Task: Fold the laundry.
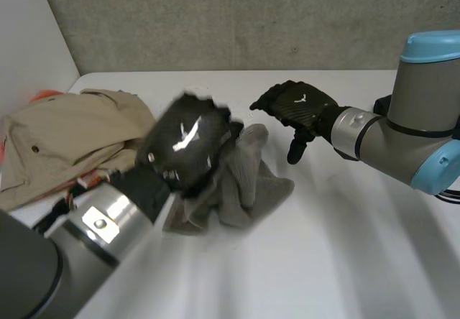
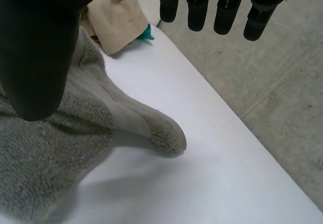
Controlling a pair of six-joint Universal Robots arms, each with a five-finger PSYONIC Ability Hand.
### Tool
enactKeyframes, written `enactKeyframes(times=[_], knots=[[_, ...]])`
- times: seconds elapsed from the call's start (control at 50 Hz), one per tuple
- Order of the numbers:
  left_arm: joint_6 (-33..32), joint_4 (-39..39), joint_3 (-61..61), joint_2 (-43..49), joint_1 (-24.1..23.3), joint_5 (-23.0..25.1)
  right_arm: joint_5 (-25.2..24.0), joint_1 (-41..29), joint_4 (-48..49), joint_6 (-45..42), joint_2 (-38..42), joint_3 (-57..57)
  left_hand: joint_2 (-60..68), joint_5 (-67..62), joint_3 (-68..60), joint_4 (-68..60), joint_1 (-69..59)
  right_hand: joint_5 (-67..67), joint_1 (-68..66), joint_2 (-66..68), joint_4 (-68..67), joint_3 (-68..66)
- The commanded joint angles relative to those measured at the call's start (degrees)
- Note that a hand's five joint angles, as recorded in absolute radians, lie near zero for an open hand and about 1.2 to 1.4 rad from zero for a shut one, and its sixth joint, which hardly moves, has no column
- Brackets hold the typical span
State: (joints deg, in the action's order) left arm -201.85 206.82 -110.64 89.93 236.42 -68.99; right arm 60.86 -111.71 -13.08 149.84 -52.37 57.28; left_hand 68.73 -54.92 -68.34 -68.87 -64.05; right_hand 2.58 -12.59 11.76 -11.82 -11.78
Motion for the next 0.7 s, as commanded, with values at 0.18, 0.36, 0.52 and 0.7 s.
enactKeyframes(times=[0.18,0.36,0.52,0.7], knots=[[-0.2,-3.2,-4.1,-2.6,-2.8,-0.9,-6.4,-8.3,-3.3,-15.4,14.4,-6.3,11.3,-15.1,-11.7,-11.1,-15.9,-2.6,2.6,-1.8,1.8,1.8],[-0.9,0.1,1.6,1.4,1.1,-0.6,8.4,-9.8,3.8,-10.2,17.4,-24.3,11.3,-15.1,-11.7,-11.1,-15.9,67.4,-67.4,68.2,-68.2,-68.2],[-9.9,10.3,23.1,9.1,7.6,-0.8,27.0,-7.9,29.6,9.5,3.3,-23.6,11.3,-15.1,-11.7,-11.1,-15.9,67.4,-67.4,68.2,-68.2,-68.2],[-10.6,11.4,46.9,17.9,8.0,-1.1,28.4,-5.5,36.8,10.0,-8.4,-9.5,11.3,-15.1,-11.7,-11.1,-15.9,67.4,-67.4,68.2,-68.2,-68.2]])
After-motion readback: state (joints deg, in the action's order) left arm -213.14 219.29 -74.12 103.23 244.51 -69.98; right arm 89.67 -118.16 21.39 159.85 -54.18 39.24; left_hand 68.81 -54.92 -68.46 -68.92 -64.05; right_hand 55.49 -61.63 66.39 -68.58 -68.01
